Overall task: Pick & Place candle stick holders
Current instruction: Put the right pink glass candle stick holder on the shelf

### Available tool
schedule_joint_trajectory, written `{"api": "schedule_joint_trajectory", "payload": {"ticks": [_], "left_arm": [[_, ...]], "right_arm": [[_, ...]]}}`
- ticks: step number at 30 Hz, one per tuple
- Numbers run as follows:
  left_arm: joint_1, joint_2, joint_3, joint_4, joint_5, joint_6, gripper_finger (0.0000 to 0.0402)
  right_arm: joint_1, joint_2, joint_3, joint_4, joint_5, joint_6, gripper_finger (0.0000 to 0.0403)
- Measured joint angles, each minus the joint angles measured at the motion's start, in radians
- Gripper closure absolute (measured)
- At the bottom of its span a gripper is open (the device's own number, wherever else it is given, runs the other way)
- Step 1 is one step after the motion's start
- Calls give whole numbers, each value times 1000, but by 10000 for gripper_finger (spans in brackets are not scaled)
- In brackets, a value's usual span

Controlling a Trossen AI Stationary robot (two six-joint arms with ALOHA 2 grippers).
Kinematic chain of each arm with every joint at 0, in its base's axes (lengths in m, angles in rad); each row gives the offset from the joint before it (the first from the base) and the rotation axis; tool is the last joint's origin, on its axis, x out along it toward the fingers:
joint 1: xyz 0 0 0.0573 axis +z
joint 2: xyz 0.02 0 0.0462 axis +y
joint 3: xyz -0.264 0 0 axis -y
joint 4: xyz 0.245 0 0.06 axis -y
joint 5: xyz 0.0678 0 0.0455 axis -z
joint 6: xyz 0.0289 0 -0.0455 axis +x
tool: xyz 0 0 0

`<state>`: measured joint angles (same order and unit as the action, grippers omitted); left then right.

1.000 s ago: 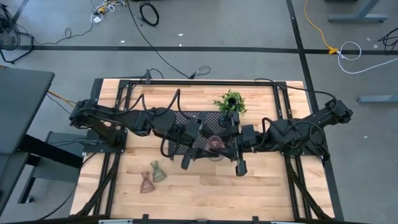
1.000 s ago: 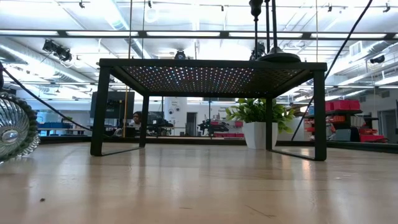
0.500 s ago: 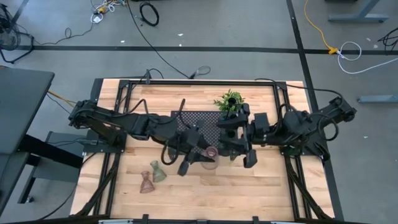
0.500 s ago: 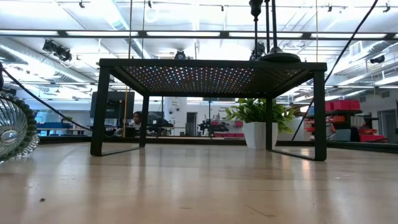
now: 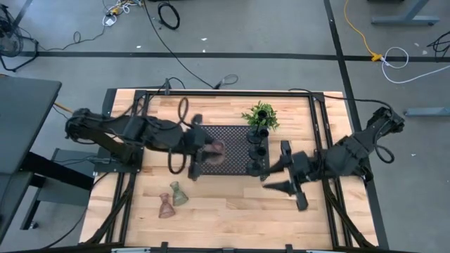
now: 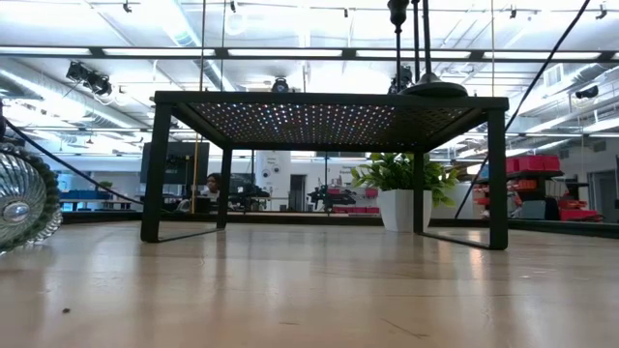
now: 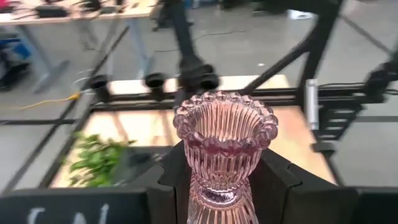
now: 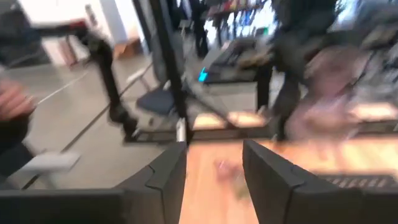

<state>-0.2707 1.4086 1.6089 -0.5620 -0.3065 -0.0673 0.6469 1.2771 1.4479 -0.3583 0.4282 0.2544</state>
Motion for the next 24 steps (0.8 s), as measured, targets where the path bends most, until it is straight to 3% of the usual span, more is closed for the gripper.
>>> {"api": "schedule_joint_trajectory", "payload": {"ticks": [4,9,17,24], "left_arm": [[10,-40,-24,-22,-51,4,280],[50,-145,-190,60,-54,5,280],[133,-335,-560,351,-27,39,280],[213,-402,-829,599,-14,34,280]], "right_arm": [[80,16,-6,-60,-1,75,256],[190,38,-54,-35,7,112,262],[304,41,-230,205,141,114,271],[318,42,-435,511,192,61,273]]}}
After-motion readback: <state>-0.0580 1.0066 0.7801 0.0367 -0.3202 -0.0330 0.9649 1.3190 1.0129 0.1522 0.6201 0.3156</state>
